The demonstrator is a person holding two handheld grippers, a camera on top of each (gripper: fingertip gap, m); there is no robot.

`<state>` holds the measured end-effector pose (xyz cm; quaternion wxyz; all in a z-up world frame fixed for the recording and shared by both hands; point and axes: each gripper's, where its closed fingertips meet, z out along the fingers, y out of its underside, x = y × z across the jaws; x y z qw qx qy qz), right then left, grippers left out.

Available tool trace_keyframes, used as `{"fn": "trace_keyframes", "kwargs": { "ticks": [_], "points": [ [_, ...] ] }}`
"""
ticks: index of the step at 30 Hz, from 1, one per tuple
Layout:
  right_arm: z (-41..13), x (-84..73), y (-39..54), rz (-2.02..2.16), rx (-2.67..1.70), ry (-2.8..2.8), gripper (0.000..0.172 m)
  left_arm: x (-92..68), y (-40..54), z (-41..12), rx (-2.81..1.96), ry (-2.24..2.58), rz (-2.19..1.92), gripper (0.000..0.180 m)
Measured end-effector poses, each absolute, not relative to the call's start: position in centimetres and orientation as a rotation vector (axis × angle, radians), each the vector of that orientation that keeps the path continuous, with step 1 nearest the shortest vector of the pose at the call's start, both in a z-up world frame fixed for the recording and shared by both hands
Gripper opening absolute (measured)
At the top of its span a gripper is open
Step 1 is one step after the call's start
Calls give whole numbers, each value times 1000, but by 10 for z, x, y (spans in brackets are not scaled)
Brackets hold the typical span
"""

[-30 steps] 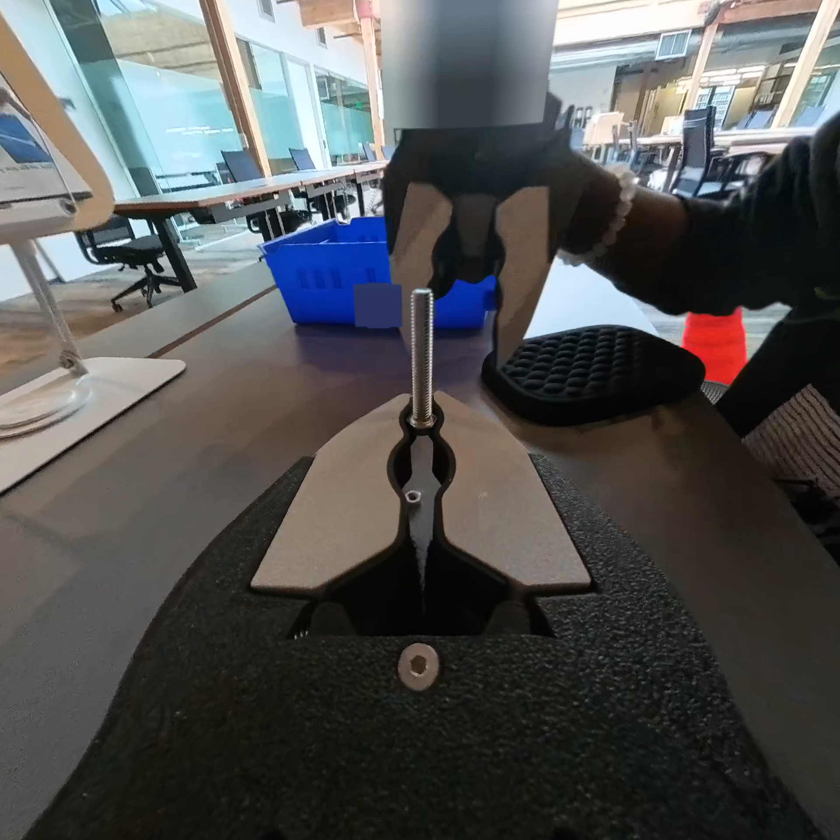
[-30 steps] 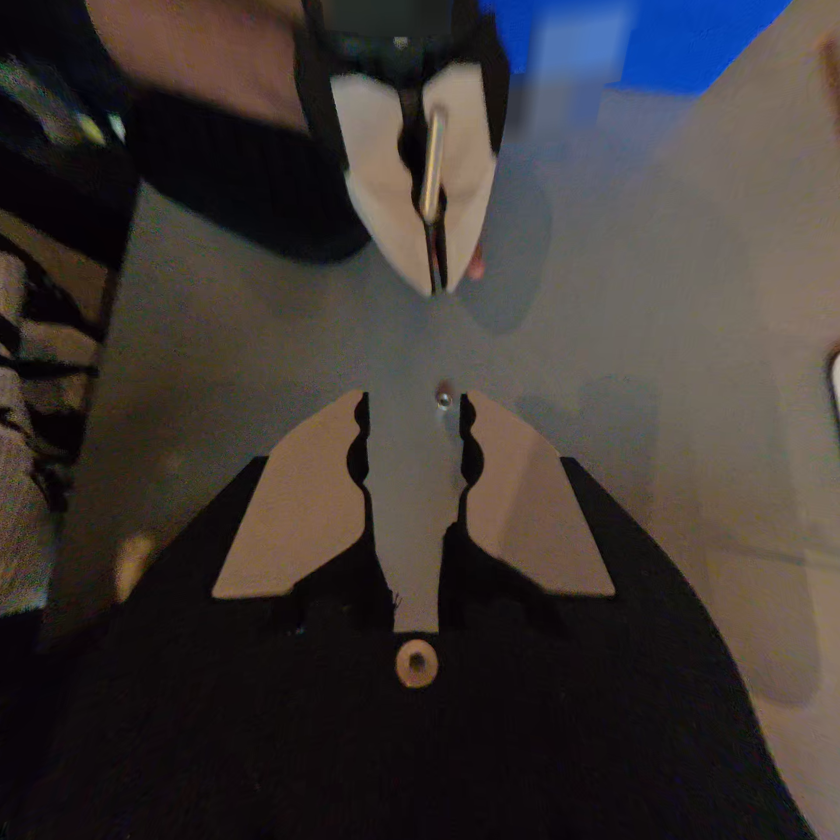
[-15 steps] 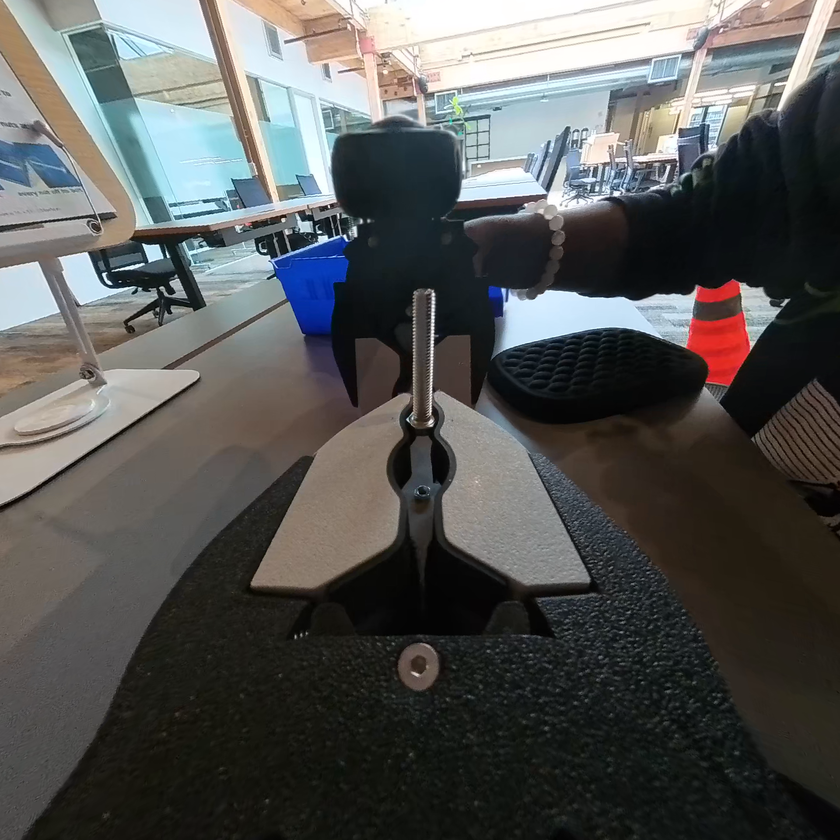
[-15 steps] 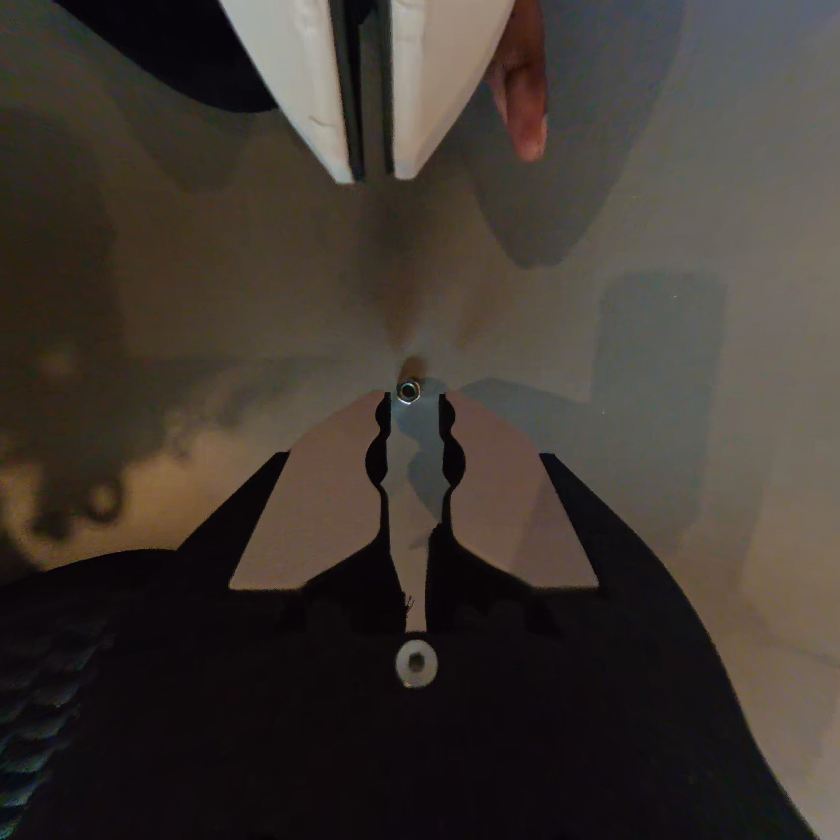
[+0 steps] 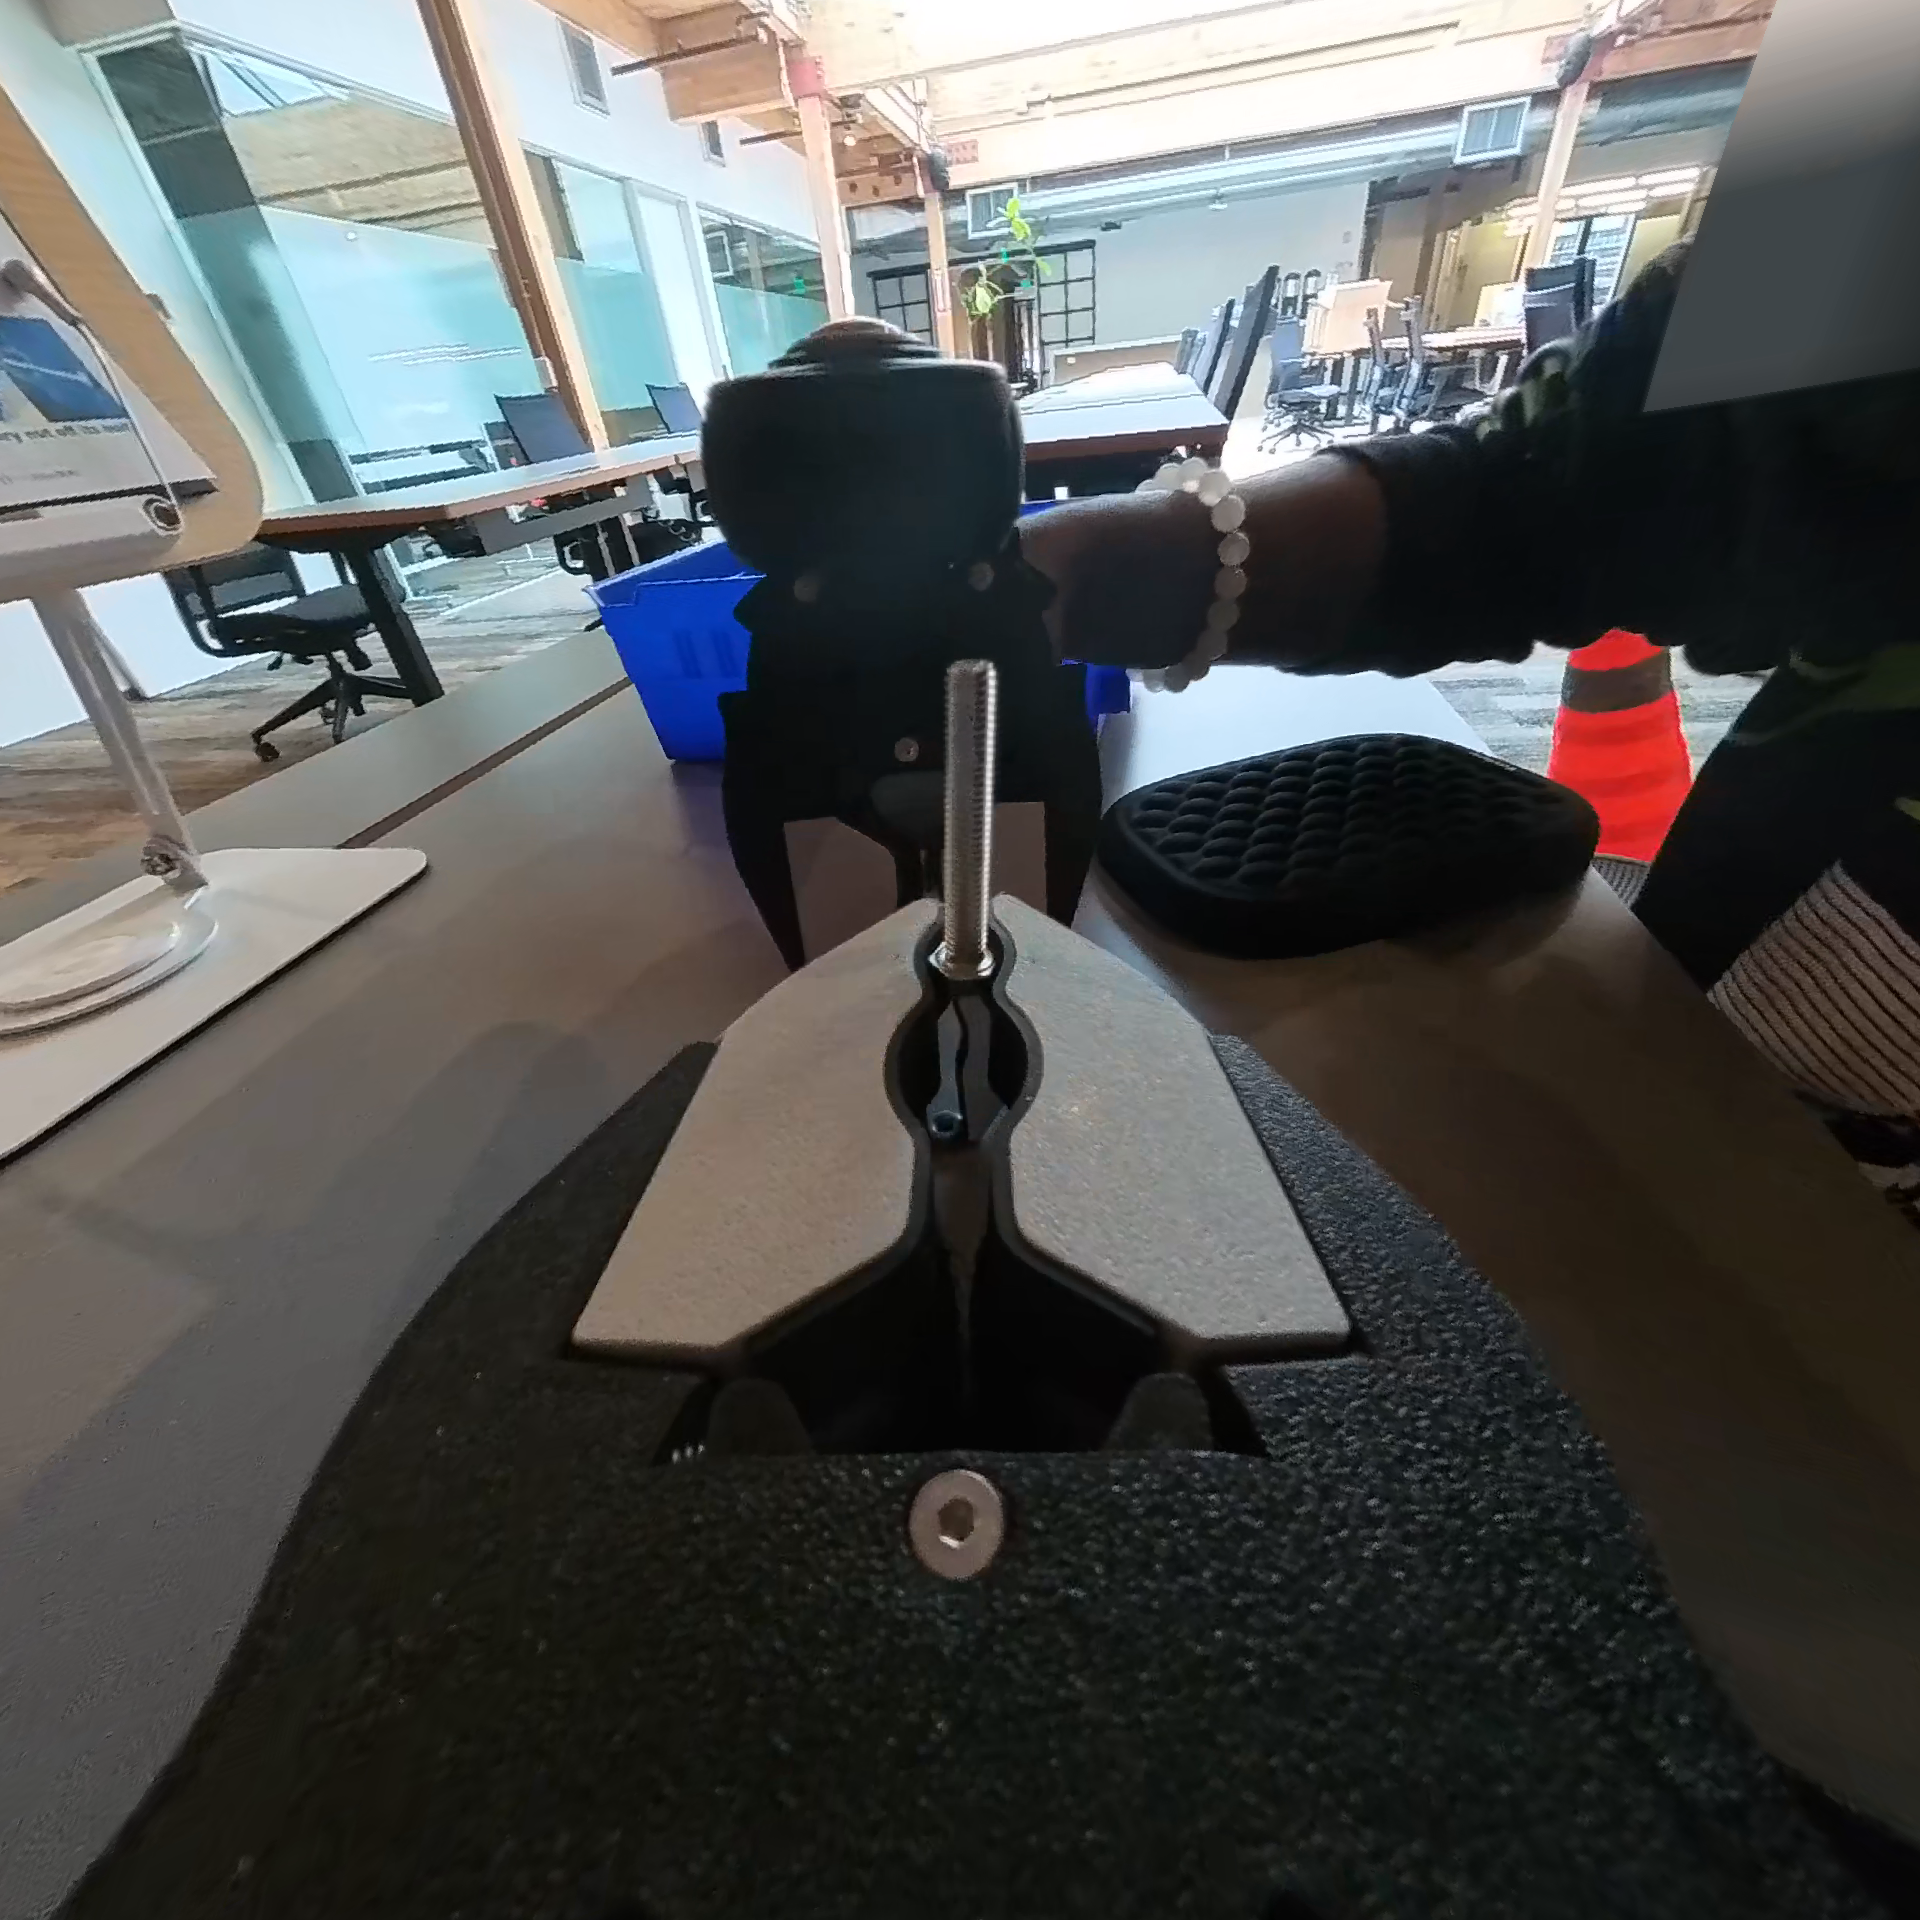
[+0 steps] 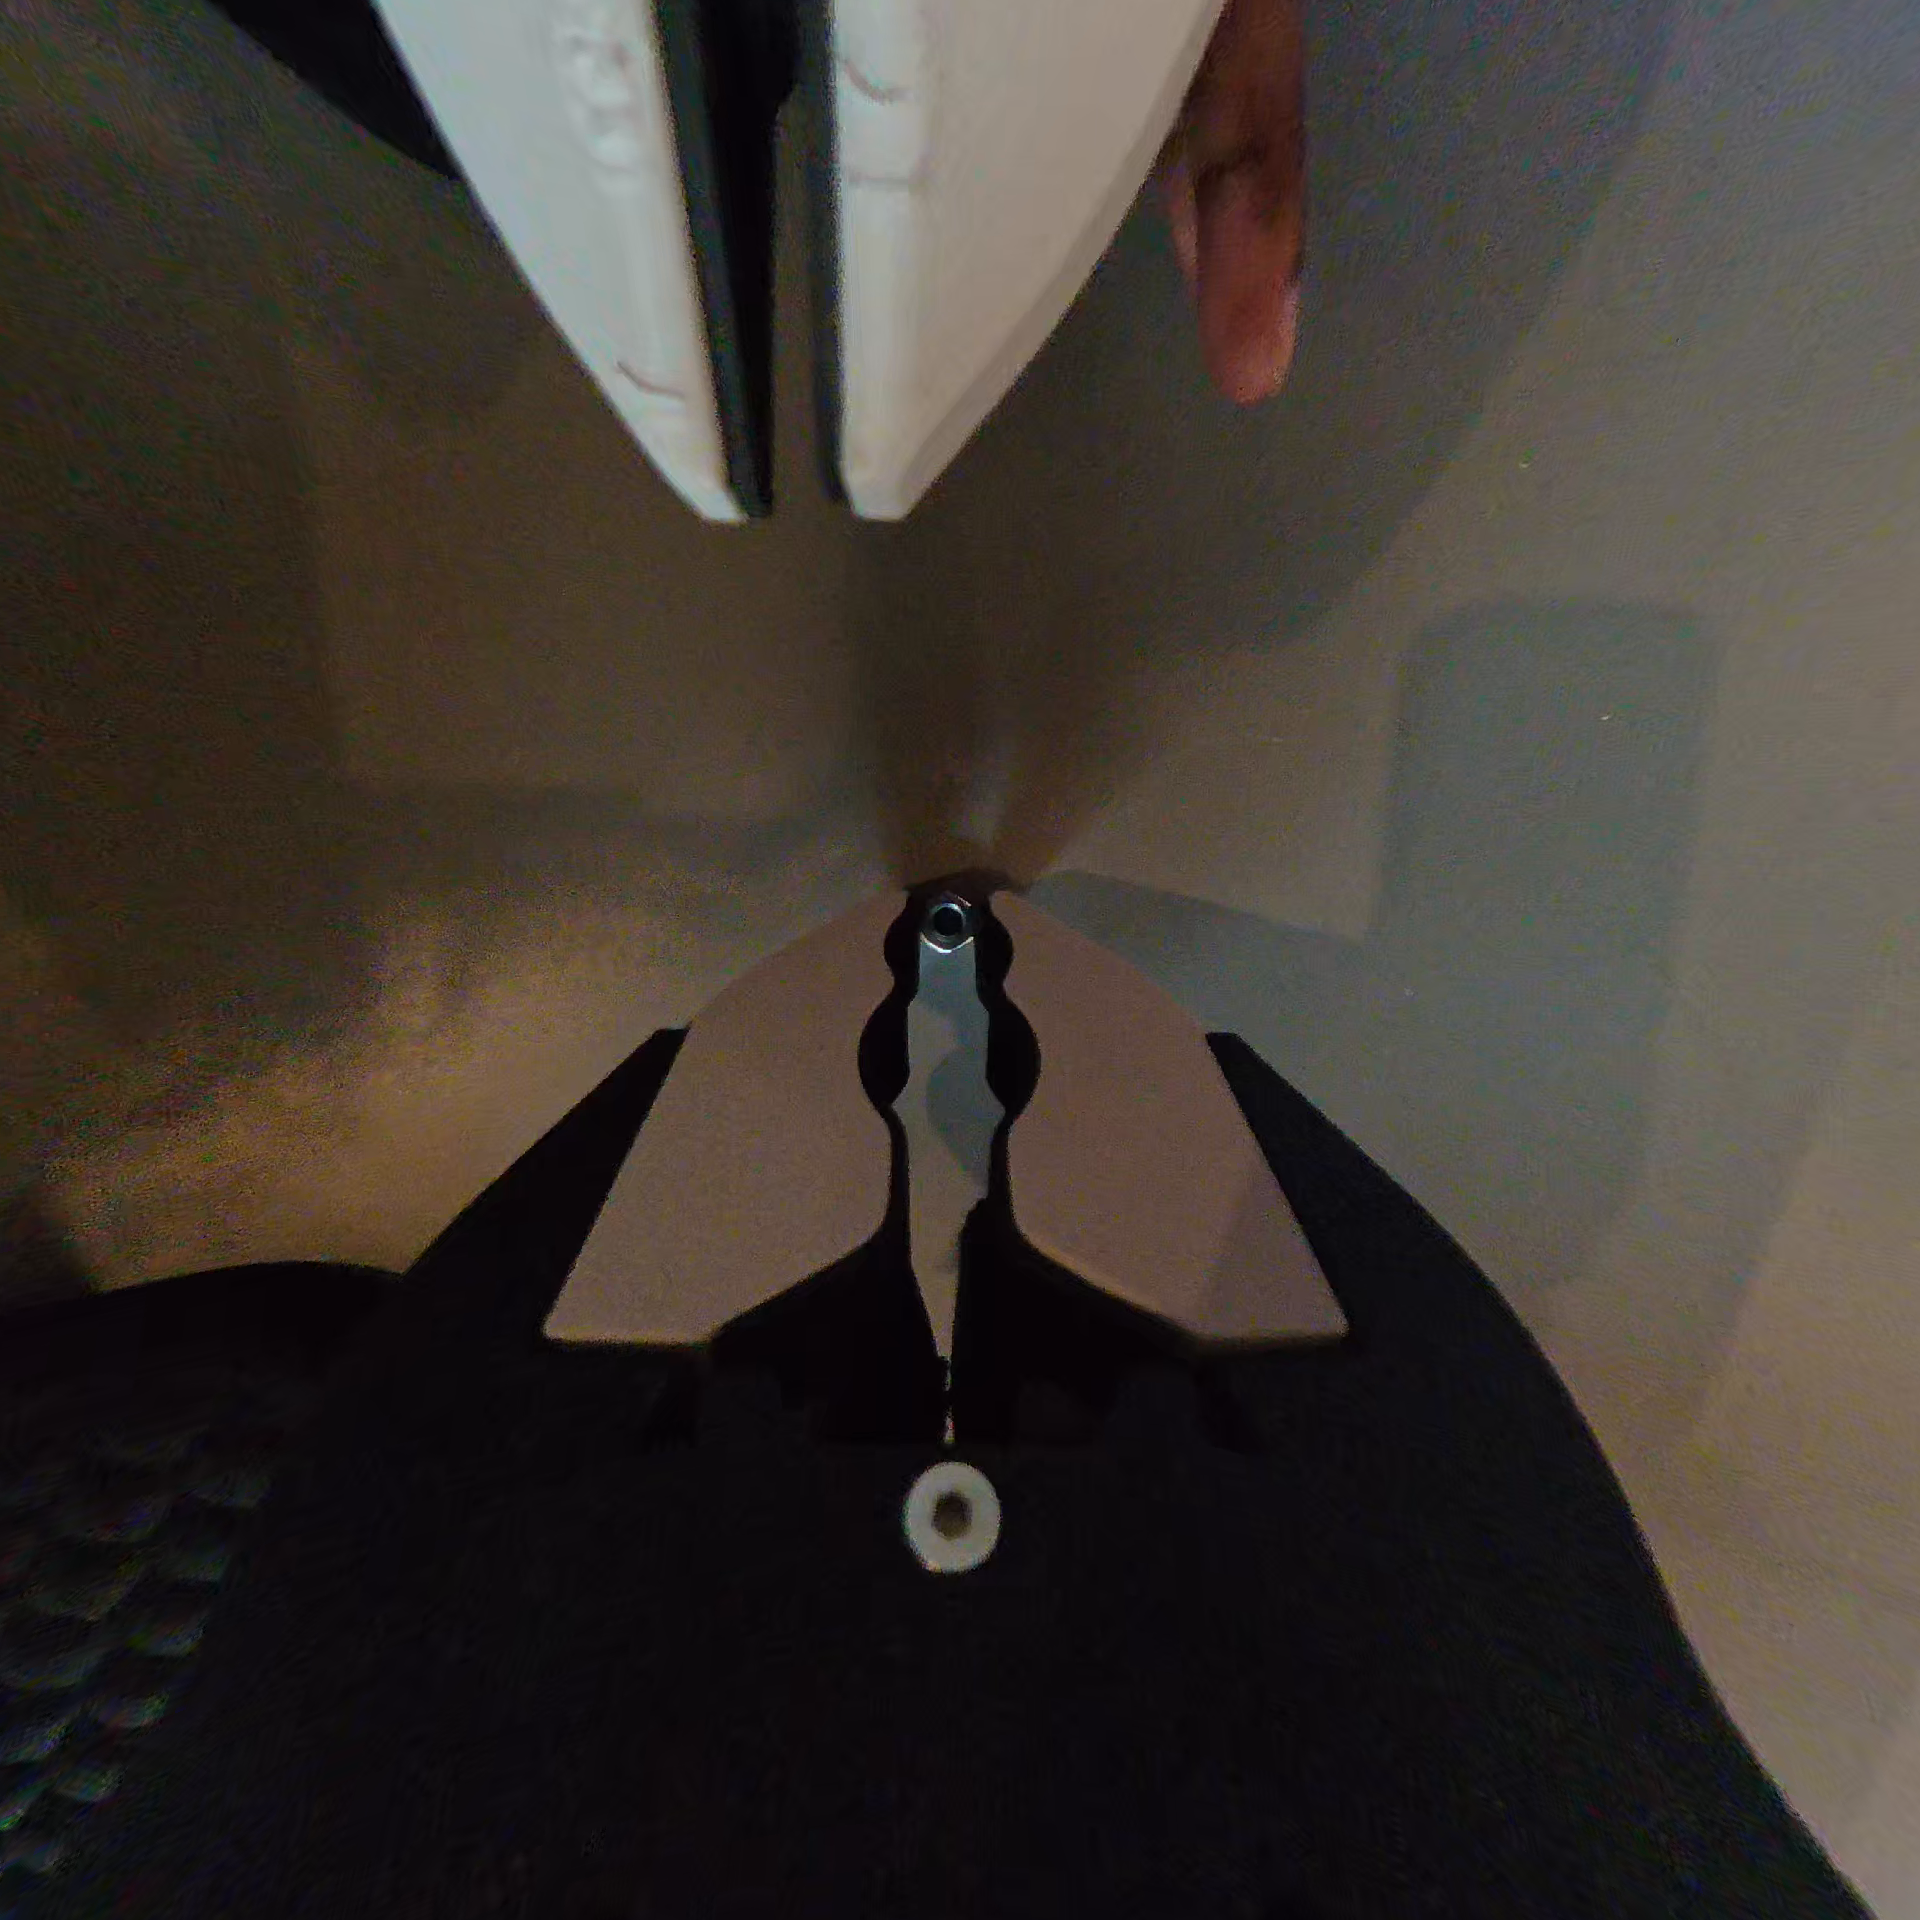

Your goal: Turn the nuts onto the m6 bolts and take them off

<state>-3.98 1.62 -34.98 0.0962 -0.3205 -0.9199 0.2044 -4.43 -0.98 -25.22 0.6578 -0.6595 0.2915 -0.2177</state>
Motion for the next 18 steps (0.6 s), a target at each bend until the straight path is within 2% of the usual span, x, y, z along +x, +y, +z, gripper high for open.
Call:
{"fn": "trace_keyframes", "kwargs": {
  "ticks": [5, 18],
  "points": [
    [-331, -38, 16, 684, -937, -2661, 9, -40, -11, -252, -1483, 683, -500, 4],
    [-185, -8, 9, 701, -539, -2623, 9, -17, -22, -246, -1398, 744, -636, 4]
  ]
}}
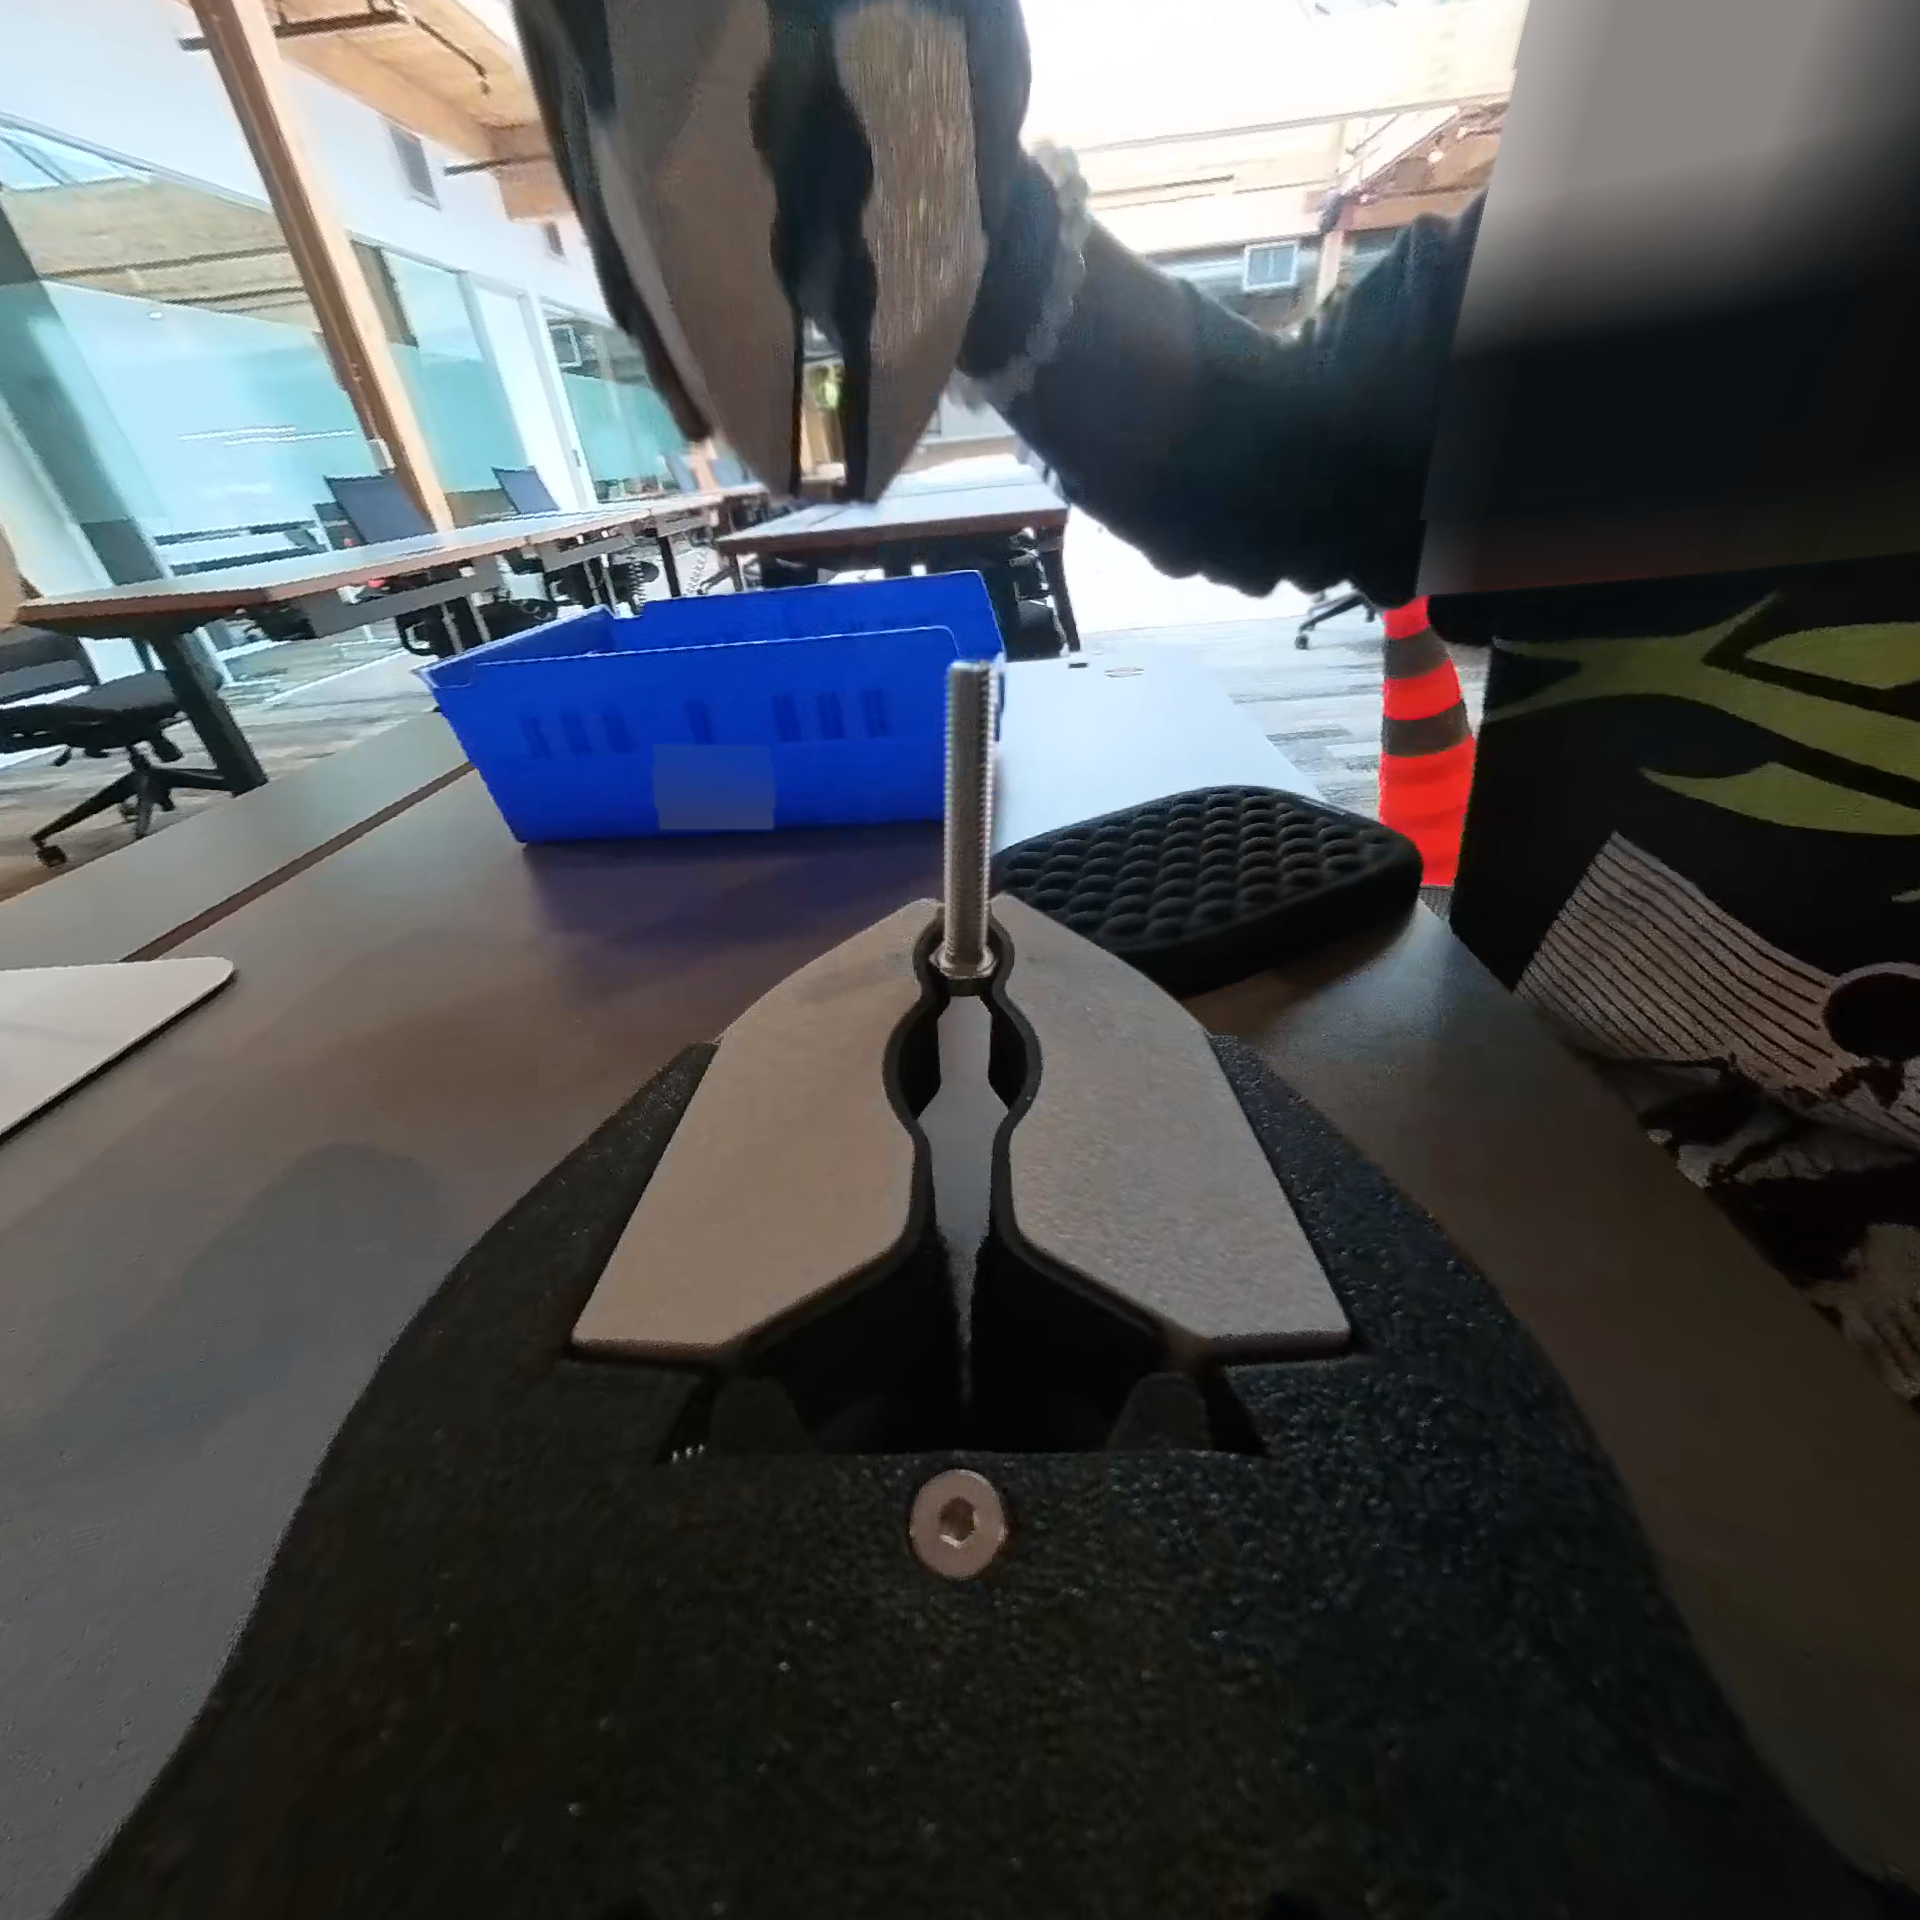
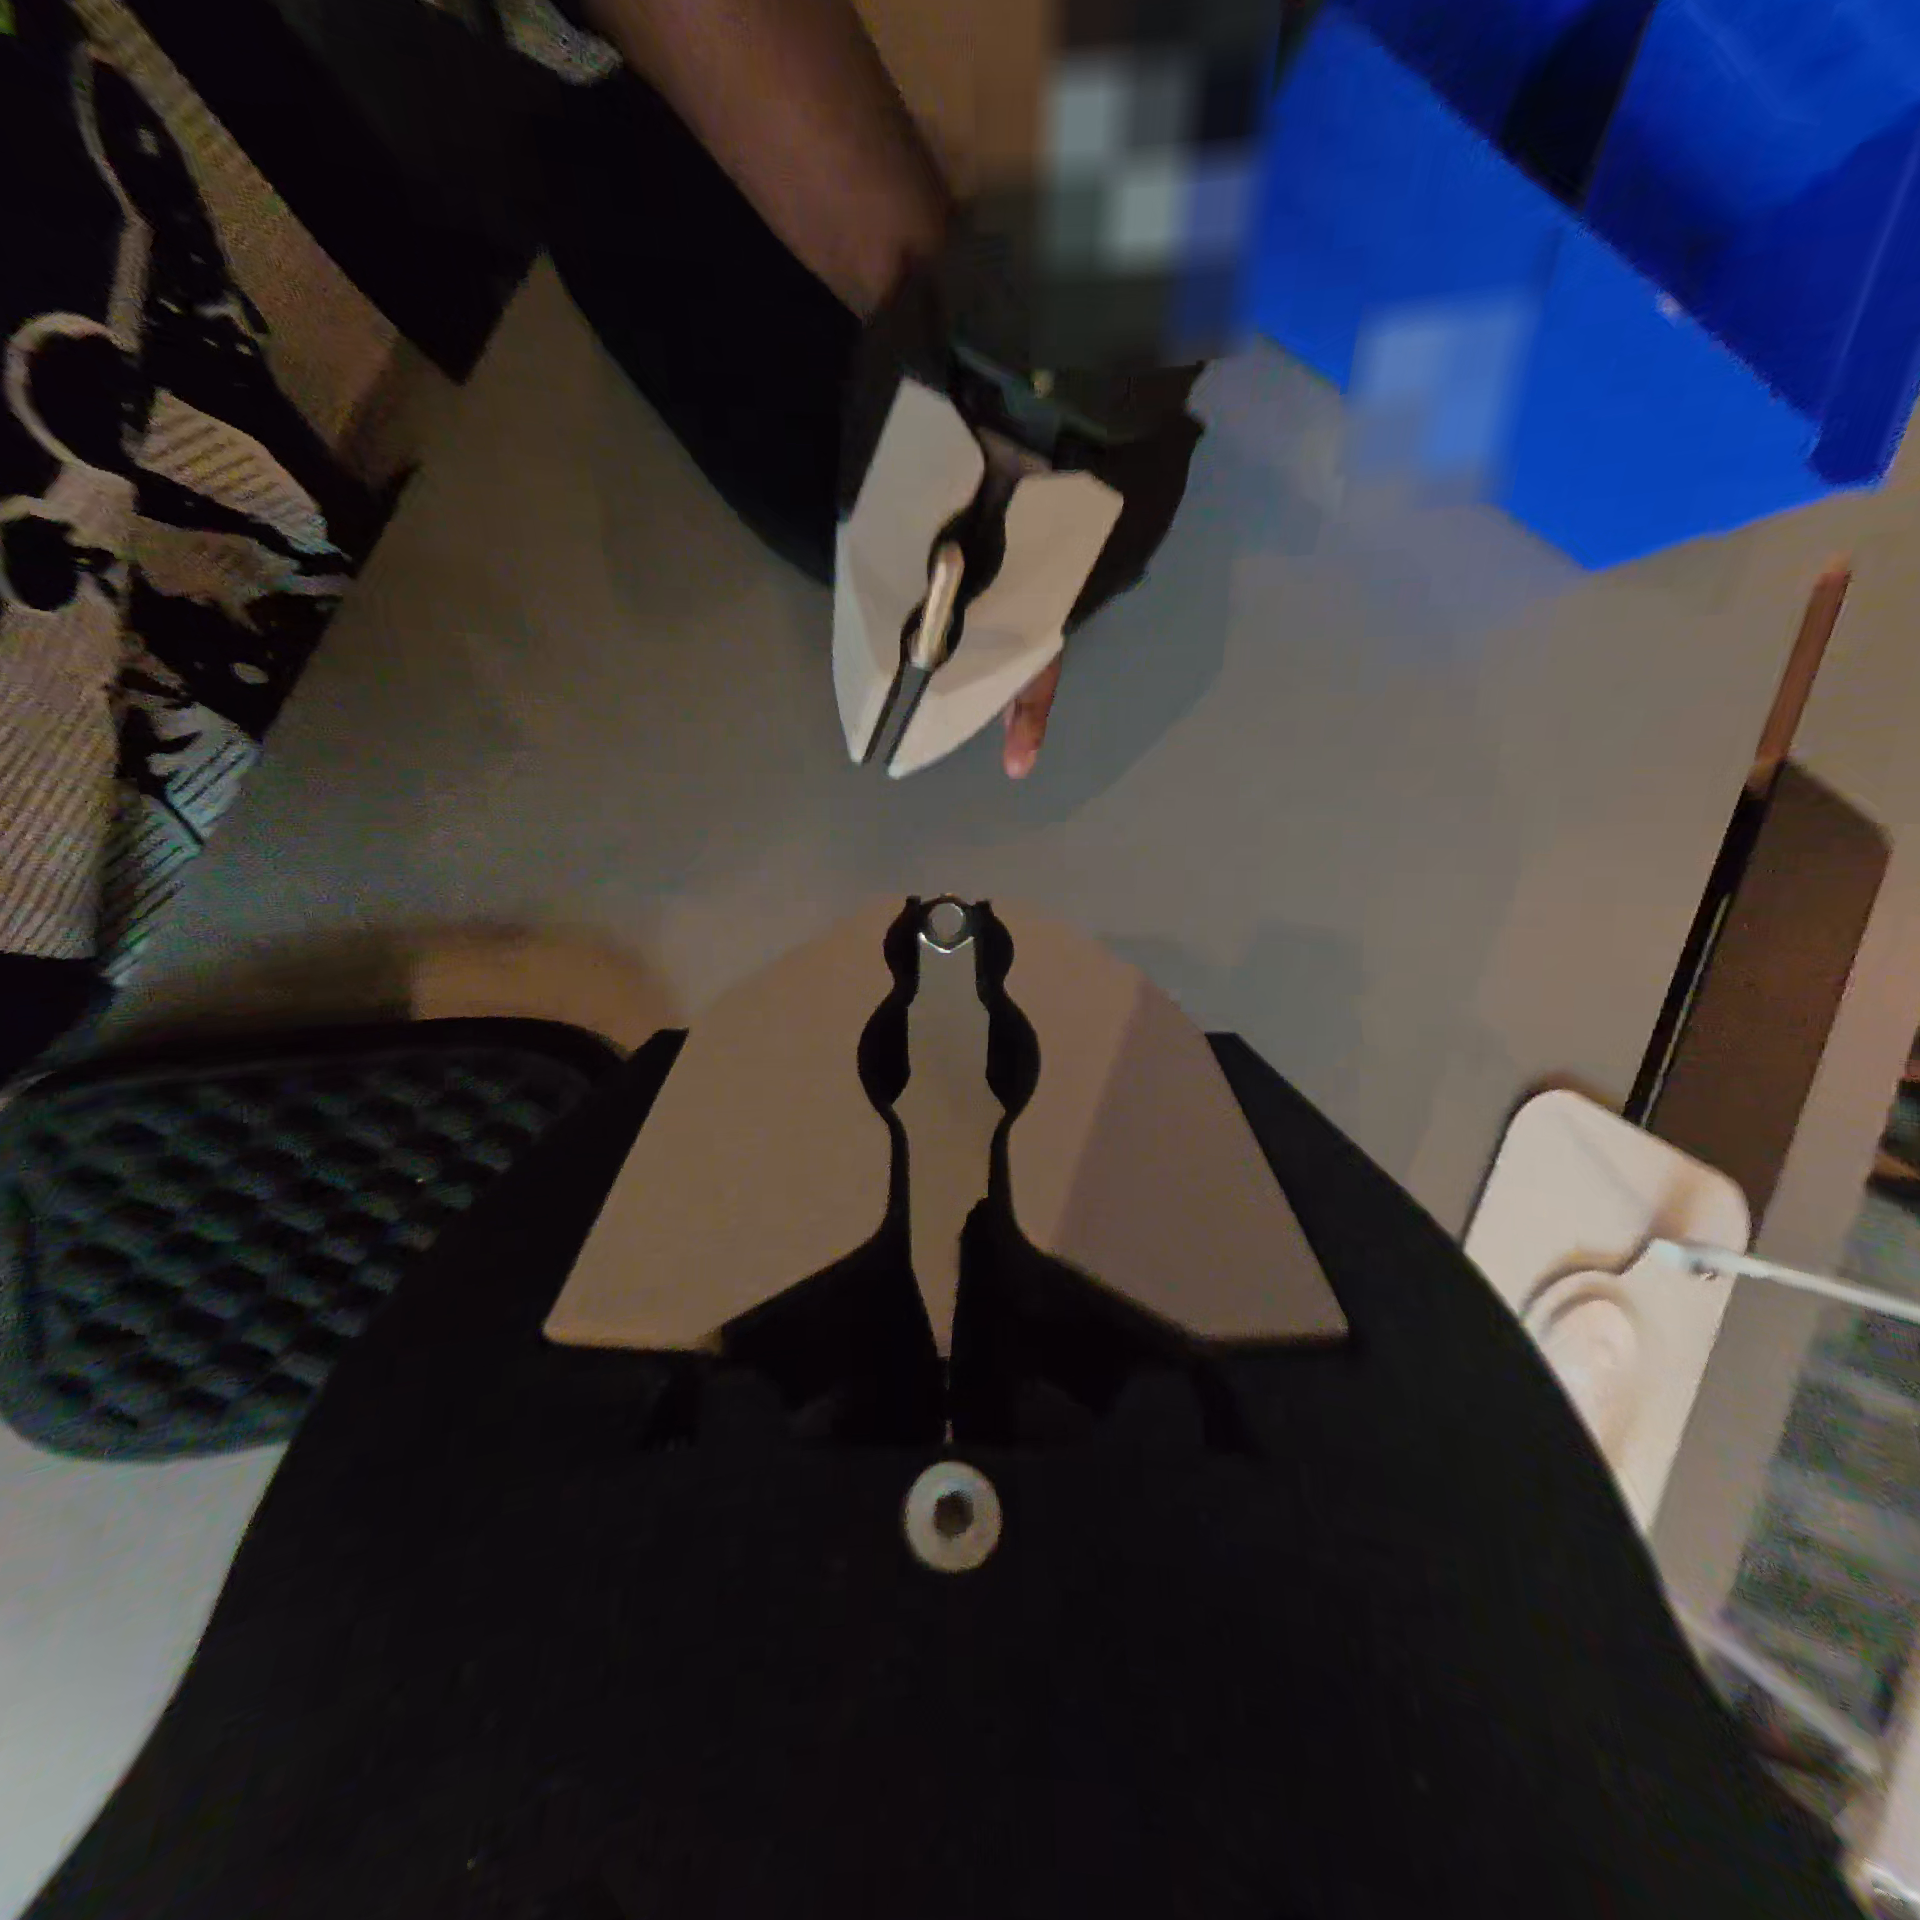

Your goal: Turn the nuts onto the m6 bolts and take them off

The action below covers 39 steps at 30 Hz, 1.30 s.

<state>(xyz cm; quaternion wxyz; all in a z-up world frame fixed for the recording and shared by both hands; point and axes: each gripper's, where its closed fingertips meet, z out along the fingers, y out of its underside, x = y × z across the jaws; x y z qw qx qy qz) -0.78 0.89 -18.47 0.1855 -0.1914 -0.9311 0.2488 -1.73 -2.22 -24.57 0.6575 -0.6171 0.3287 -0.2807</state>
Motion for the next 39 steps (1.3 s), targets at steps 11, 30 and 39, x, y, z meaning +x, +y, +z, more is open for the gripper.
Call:
{"fn": "trace_keyframes", "kwargs": {
  "ticks": [11, 30, 39],
  "points": [
    [-145, -26, -47, 638, -62, -2788, 9, -5, -31, -247, -1370, 819, -697, 4],
    [-198, -34, -61, 474, 297, -3020, 9, -7, -31, -244, -1364, 792, -731, 4],
    [-203, -37, -58, 465, 289, -3003, 9, -8, -29, -244, -1371, 782, -726, 4]
  ]
}}
